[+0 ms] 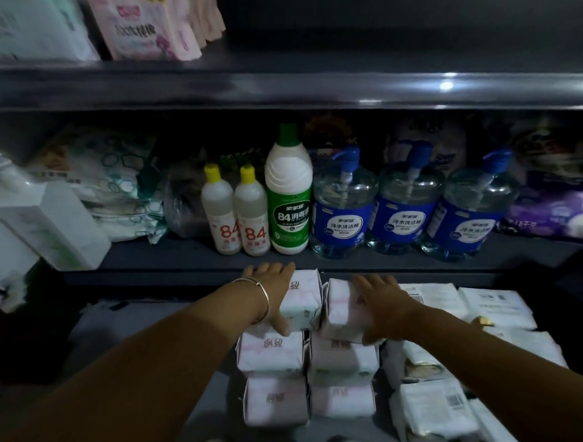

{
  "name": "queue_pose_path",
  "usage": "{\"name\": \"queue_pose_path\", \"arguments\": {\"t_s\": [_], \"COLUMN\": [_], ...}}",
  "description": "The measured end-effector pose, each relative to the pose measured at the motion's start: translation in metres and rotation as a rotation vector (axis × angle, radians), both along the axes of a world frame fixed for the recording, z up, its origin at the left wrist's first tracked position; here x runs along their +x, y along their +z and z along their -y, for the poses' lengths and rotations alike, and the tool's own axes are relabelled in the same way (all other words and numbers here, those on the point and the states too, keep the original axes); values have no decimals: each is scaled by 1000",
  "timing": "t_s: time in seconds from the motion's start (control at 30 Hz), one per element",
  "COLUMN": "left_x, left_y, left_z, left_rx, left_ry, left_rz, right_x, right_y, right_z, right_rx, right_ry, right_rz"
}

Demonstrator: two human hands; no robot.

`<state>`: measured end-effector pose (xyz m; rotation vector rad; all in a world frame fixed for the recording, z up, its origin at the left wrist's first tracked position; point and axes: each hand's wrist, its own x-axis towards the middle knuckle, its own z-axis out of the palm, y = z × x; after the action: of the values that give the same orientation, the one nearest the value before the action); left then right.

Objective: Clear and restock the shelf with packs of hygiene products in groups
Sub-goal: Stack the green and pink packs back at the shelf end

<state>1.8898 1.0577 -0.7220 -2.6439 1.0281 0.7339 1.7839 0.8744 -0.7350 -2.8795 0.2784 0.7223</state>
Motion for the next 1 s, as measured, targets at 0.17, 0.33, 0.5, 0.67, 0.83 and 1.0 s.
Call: {"name": "queue_pose_path", "arguments": {"t_s": [0.17, 0.33, 0.5, 0.67, 0.83, 1.0], "left_x": [8, 27, 35, 27, 17, 16], "left_y": [-12, 33, 108, 199, 263, 309], "left_z": [5, -10, -23, -29, -26, -10], "left_rx": [-78, -225, -320, -397, -495, -594], "left_ry": [47, 209, 184, 140, 90, 92], "left_rz": [45, -278, -318, -264, -137, -85], "right_x": [12, 13, 9, -5, -13, -16], "right_y": [1, 42, 115, 197, 258, 299], "right_z": [7, 25, 22, 21, 24, 42], "right_rx": [216, 597, 630, 609, 624, 629], "right_ry": [-159, -275, -243, -222, -181, -146], "right_rz": [87, 49, 161, 303, 435, 553]}}
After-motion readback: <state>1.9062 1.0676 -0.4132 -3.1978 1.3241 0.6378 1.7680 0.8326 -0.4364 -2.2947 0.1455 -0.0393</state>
